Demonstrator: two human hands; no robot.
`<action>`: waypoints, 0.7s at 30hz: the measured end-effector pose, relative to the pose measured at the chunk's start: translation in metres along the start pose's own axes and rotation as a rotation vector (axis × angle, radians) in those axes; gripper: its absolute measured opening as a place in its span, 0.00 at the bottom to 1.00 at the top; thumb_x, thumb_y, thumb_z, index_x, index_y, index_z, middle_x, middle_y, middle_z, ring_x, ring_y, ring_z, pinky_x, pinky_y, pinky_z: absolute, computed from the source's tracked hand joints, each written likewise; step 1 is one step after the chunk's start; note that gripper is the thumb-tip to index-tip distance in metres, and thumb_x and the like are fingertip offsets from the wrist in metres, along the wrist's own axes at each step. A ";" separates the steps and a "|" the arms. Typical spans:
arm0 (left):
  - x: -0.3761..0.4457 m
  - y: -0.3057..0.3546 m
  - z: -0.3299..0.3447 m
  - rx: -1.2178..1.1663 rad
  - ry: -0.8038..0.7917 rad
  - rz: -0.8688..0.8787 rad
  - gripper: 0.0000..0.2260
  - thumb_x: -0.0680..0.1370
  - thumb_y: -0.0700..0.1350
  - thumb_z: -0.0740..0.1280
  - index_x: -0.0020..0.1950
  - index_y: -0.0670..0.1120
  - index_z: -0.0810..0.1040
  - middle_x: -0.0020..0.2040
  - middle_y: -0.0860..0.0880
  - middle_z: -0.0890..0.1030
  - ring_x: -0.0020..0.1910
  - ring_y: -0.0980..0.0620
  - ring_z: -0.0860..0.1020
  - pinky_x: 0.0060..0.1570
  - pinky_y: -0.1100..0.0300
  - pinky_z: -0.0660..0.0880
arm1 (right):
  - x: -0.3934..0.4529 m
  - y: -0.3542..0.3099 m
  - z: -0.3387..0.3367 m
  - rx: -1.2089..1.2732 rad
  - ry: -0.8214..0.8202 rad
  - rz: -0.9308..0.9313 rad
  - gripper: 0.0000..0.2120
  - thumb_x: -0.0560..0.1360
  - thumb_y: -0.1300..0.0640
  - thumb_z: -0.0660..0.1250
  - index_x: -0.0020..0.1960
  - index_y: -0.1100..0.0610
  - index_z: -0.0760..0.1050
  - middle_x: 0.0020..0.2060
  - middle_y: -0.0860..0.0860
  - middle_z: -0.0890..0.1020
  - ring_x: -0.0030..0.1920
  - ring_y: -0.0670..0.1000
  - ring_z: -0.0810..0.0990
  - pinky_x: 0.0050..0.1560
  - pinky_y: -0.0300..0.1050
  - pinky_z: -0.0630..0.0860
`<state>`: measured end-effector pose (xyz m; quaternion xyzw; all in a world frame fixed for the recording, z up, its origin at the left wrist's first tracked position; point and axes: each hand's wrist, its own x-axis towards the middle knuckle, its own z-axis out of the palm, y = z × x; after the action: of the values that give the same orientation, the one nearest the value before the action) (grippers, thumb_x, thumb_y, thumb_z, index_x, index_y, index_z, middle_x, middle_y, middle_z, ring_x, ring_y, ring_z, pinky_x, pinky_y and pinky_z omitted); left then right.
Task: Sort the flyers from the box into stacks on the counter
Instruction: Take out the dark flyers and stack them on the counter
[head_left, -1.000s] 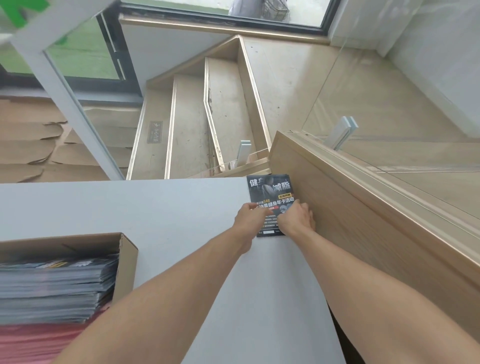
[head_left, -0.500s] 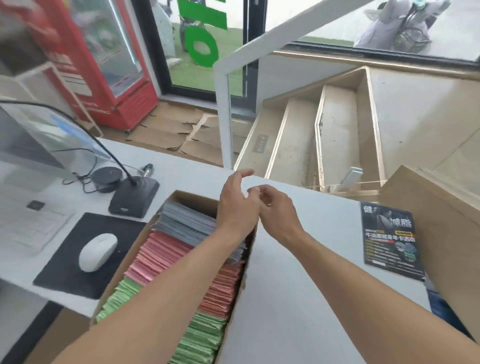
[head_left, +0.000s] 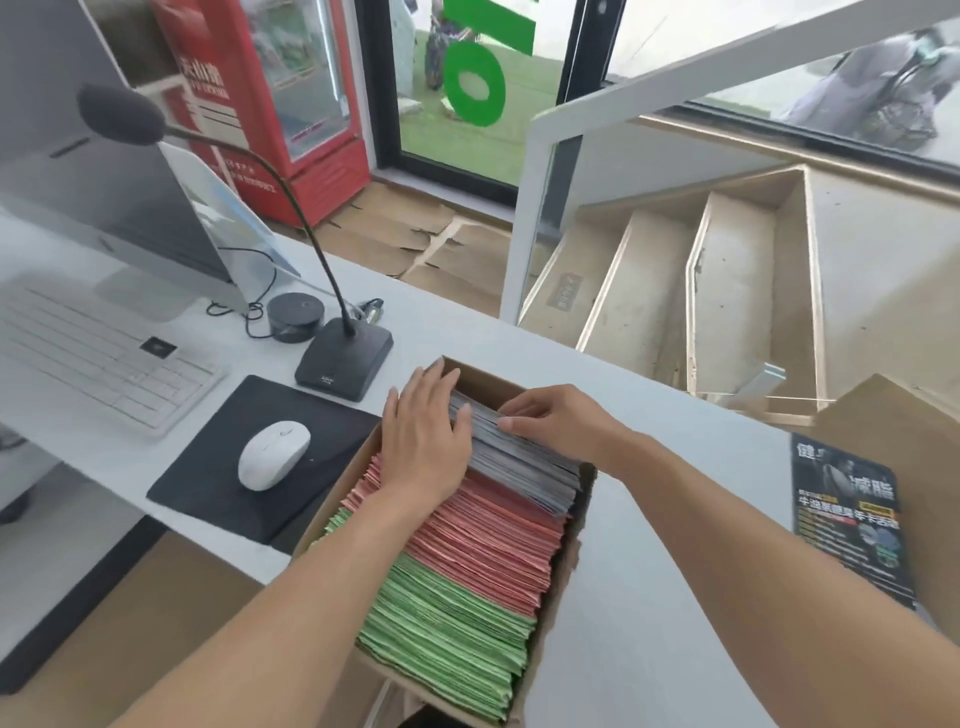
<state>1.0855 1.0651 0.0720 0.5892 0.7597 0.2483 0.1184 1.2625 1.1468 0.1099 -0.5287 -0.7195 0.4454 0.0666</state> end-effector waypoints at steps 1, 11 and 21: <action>0.000 0.000 0.000 -0.003 0.001 -0.001 0.24 0.84 0.54 0.56 0.80 0.50 0.61 0.82 0.52 0.56 0.81 0.52 0.52 0.80 0.46 0.48 | 0.001 -0.001 -0.001 0.006 -0.013 0.020 0.11 0.74 0.40 0.74 0.54 0.42 0.84 0.47 0.40 0.85 0.49 0.43 0.81 0.44 0.38 0.75; -0.003 -0.005 0.000 -0.059 0.021 -0.017 0.29 0.84 0.55 0.56 0.83 0.50 0.52 0.83 0.52 0.51 0.81 0.55 0.50 0.80 0.52 0.44 | 0.005 -0.012 -0.009 0.002 -0.036 0.094 0.12 0.74 0.42 0.74 0.54 0.45 0.84 0.45 0.40 0.84 0.50 0.43 0.79 0.43 0.36 0.70; -0.004 -0.007 0.002 -0.047 0.016 -0.006 0.28 0.84 0.55 0.55 0.83 0.50 0.52 0.83 0.52 0.51 0.82 0.54 0.49 0.81 0.51 0.44 | 0.005 -0.011 -0.009 0.053 -0.051 0.137 0.08 0.74 0.41 0.74 0.50 0.42 0.86 0.52 0.44 0.84 0.57 0.49 0.79 0.61 0.50 0.75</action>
<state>1.0816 1.0602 0.0664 0.5819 0.7565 0.2704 0.1266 1.2579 1.1556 0.1212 -0.5631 -0.6710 0.4813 0.0317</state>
